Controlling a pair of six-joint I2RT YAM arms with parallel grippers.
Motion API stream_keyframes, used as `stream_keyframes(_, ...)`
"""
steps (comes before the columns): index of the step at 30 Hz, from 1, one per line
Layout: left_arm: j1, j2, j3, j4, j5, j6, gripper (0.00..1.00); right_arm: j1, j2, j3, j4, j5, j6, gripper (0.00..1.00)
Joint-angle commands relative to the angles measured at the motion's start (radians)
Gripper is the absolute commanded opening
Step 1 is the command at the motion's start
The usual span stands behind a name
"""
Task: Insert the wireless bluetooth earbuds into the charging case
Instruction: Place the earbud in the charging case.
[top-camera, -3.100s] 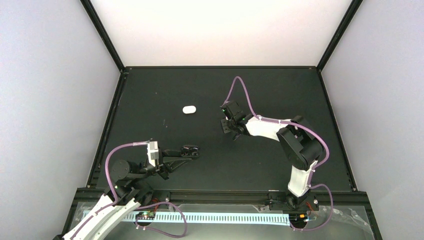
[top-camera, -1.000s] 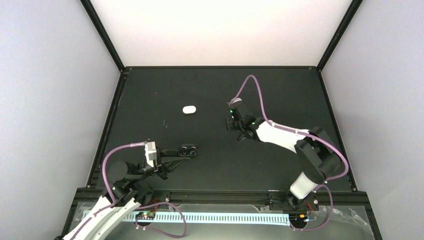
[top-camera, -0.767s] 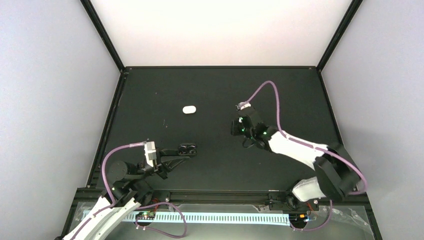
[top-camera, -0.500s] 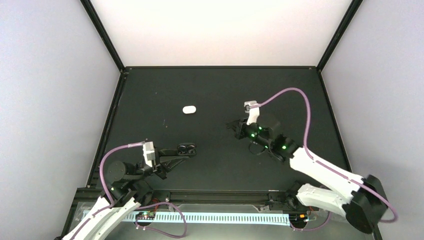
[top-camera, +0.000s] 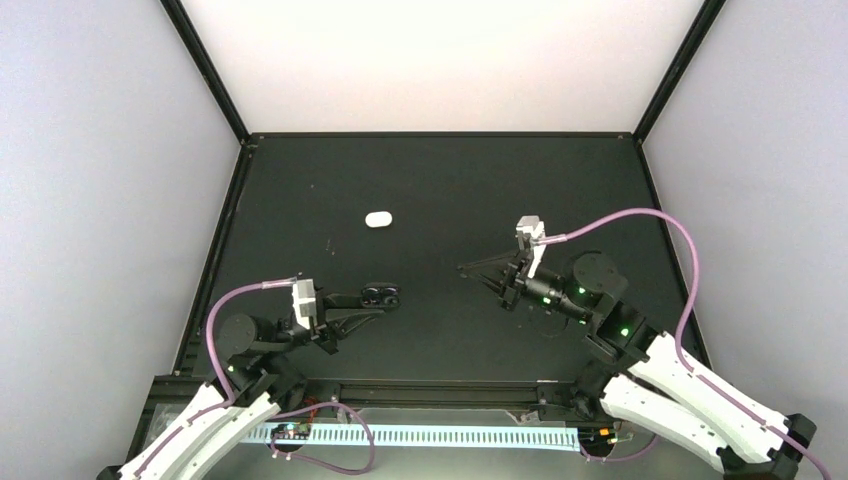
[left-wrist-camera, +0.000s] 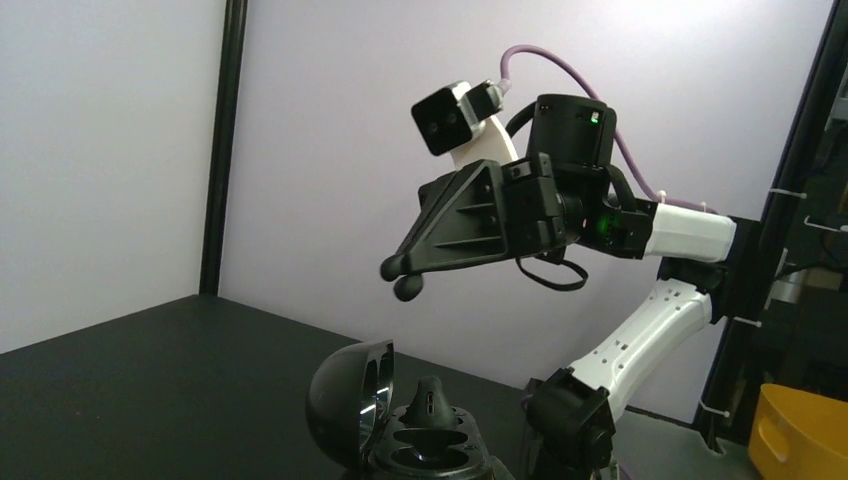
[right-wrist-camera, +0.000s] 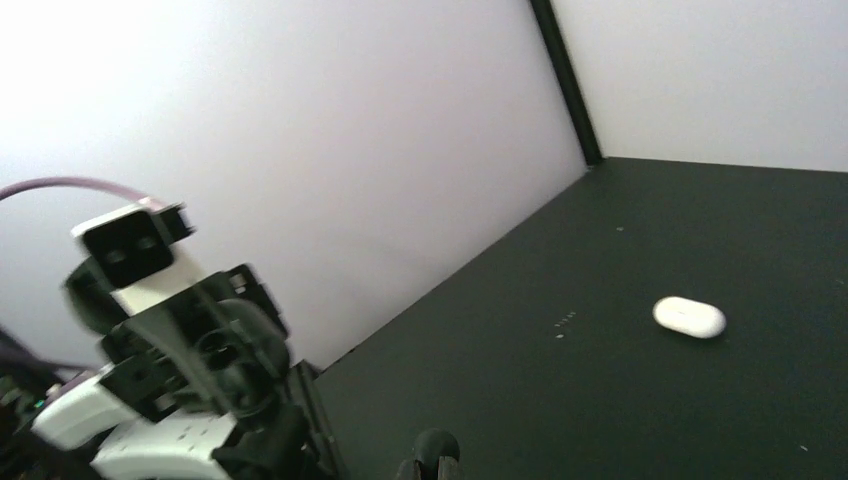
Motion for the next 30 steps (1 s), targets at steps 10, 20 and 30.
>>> stream_keyframes(10, -0.003, 0.123, 0.070, 0.185, 0.151, -0.029, 0.02, 0.006, -0.125, 0.074, 0.003, -0.283, -0.049, 0.01)
stream_keyframes(20, -0.003, 0.155, 0.098, 0.177, 0.240, -0.054, 0.02, 0.006, -0.104, 0.087, -0.003, -0.342, -0.078, 0.01)
stream_keyframes(30, -0.003, 0.188, 0.096, 0.204, 0.337, -0.047, 0.02, 0.077, 0.020, 0.311, -0.275, -0.374, -0.219, 0.01)
